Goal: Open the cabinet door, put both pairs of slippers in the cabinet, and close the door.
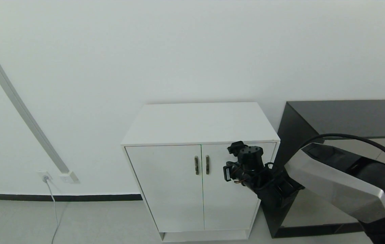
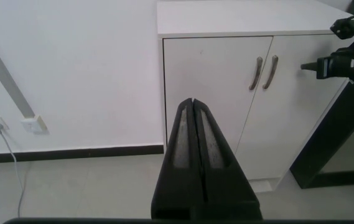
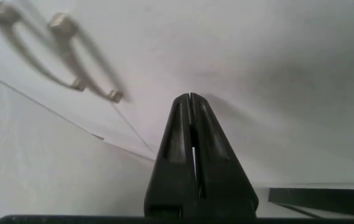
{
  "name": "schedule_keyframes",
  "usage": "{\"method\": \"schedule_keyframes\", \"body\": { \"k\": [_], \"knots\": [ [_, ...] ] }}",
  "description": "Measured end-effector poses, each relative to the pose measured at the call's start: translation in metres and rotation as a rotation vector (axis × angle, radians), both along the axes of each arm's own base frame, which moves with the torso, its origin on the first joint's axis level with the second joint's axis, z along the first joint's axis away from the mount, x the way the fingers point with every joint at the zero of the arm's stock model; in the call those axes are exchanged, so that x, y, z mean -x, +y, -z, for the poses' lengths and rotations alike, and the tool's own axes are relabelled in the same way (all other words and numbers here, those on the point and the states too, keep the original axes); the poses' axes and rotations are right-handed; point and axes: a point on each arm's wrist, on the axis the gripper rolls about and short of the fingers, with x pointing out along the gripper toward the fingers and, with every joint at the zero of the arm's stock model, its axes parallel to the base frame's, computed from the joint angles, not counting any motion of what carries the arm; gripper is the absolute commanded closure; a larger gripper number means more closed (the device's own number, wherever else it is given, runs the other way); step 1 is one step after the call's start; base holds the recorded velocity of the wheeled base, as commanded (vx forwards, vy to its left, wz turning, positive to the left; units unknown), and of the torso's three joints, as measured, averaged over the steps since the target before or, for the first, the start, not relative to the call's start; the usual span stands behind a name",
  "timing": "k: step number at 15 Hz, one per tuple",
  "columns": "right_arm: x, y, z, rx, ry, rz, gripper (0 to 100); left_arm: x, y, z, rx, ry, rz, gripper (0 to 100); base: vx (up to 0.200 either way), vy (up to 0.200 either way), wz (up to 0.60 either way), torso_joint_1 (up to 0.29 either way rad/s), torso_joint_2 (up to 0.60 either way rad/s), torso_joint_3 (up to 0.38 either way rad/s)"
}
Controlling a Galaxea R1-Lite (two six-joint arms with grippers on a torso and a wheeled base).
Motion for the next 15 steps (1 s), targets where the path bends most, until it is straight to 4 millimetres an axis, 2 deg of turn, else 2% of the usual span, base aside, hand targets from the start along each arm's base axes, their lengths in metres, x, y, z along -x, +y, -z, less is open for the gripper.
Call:
{"method": "schedule_keyframes", "body": {
  "k": [2, 4, 9, 15],
  "knots": [
    [0.016, -0.007, -0.005, -0.002, -0.005, -0.006, 100, 0.0, 0.0, 0.0, 0.0, 0.0, 0.0, 100, 0.0, 0.0, 0.0, 0.0, 0.0, 0.0],
    [0.033, -0.022, -0.016, -0.012, -0.021, 0.002, 100, 0.0, 0.0, 0.0, 0.001, 0.0, 0.0, 100, 0.0, 0.0, 0.0, 0.0, 0.0, 0.0],
    [0.083, -0.085, -0.051, -0.023, -0.031, 0.083, 100, 0.0, 0.0, 0.0, 0.002, 0.0, -0.001, 100, 0.0, 0.0, 0.0, 0.0, 0.0, 0.0],
    [0.142, -0.158, -0.086, -0.006, -0.066, 0.296, 100, 0.0, 0.0, 0.0, 0.002, 0.0, -0.002, 100, 0.0, 0.0, 0.0, 0.0, 0.0, 0.0]
  ]
}}
